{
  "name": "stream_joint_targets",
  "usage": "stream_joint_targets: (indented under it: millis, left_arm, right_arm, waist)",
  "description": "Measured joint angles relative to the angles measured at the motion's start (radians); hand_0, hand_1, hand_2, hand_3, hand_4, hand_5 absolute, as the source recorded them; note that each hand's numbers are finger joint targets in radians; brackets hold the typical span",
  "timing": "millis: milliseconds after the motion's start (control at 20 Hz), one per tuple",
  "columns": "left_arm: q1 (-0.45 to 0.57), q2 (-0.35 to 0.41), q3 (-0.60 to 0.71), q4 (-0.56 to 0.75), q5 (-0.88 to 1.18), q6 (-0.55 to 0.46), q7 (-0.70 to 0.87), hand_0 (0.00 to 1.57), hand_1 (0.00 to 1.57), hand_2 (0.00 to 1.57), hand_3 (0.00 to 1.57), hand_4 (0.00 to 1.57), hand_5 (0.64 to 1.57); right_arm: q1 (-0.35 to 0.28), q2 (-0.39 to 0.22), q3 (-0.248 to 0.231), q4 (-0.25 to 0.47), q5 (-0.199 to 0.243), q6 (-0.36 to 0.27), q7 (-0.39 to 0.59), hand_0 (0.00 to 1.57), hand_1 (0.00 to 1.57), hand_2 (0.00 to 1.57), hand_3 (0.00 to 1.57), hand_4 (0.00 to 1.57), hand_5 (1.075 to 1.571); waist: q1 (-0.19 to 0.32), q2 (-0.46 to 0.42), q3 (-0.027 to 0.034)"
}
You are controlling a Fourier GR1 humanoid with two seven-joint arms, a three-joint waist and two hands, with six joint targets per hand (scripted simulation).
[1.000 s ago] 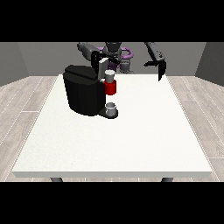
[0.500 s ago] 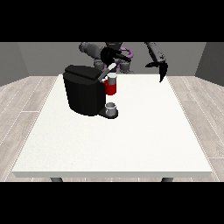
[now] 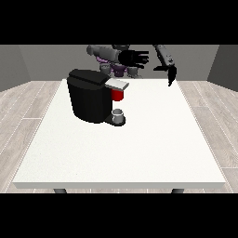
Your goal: Insert the coffee pod into the coffee machine and close the lid
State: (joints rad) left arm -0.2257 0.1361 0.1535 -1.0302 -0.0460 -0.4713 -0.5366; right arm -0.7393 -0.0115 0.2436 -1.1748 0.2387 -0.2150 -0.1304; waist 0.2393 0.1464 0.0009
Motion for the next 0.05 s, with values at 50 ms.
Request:
stream_joint_targets:
  millis: [50]
  left_arm:
    - [-0.003,-0.003,-0.002,0.011,-0.004,0.004,-0.012,0.0,0.0,0.0,0.0,0.17,1.571]
  right_arm:
    - [0.014,0.003,0.038,-0.011,-0.012,0.005,-0.016,0.0,0.0,0.0,0.0,0.46,1.571]
  waist:
    - [-0.003,0.004,-0.0002]
